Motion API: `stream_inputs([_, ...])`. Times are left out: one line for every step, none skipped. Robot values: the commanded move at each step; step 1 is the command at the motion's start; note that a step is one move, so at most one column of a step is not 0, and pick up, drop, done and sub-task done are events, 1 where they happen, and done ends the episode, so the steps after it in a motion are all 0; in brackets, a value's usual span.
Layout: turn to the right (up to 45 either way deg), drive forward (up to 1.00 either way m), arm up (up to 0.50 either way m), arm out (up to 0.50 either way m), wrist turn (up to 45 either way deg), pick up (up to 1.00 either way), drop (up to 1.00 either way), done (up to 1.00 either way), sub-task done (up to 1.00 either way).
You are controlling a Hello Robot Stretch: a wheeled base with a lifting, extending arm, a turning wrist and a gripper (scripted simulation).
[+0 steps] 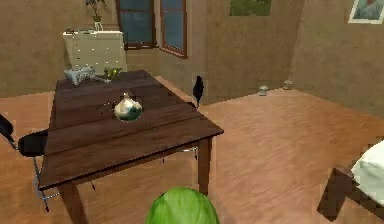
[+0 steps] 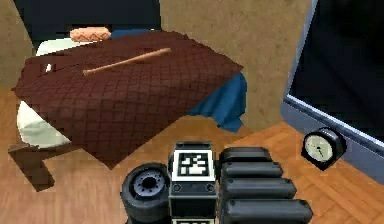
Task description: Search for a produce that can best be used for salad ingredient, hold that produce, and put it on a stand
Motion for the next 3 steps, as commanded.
stream_inputs([-45.0, 0.0, 0.0, 0.0, 0.0, 0.0, 0.0, 0.0, 0.0])
stream_inputs([-12.0, 0.0, 0.0, 0.0, 0.0, 0.0, 0.0, 0.0, 0.0])
stream_inputs([45.0, 0.0, 0.0, 0.0, 0.0, 0.0, 0.0, 0.0, 0.0])
